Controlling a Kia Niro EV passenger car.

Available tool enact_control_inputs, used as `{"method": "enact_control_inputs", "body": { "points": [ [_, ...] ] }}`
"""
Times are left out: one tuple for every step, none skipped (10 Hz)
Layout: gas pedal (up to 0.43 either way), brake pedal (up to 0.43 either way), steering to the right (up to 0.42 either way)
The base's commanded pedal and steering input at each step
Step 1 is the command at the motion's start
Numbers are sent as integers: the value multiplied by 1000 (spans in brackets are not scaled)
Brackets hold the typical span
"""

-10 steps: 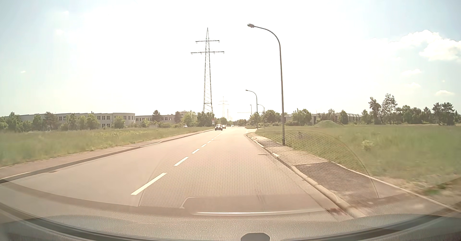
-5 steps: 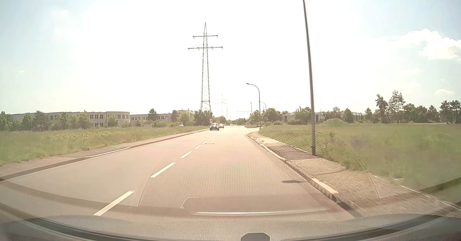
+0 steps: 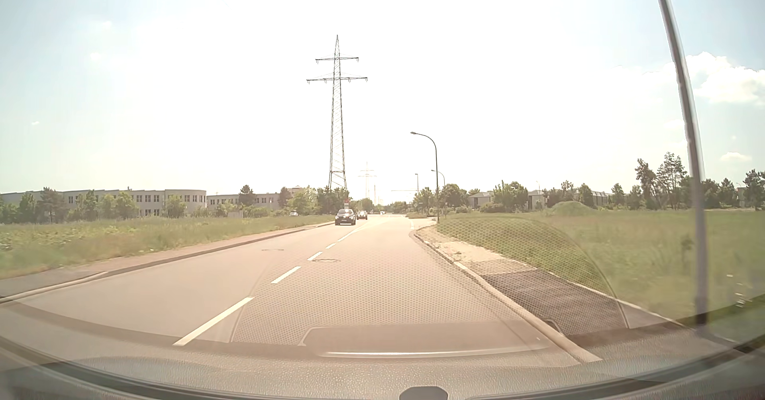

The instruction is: Follow the waypoints while adhering to traffic rules and regulations

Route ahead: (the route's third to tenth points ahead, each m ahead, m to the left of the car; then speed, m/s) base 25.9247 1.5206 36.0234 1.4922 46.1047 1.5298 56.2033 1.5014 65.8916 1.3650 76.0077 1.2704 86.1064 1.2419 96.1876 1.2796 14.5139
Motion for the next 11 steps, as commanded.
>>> {"method": "enact_control_inputs", "body": {
  "points": [
    [39,0,4],
    [39,0,4],
    [39,0,4],
    [39,0,4],
    [39,0,3],
    [39,0,2],
    [39,0,2],
    [39,0,1],
    [39,0,-2],
    [39,0,-8],
    [39,0,-6]
  ]
}}
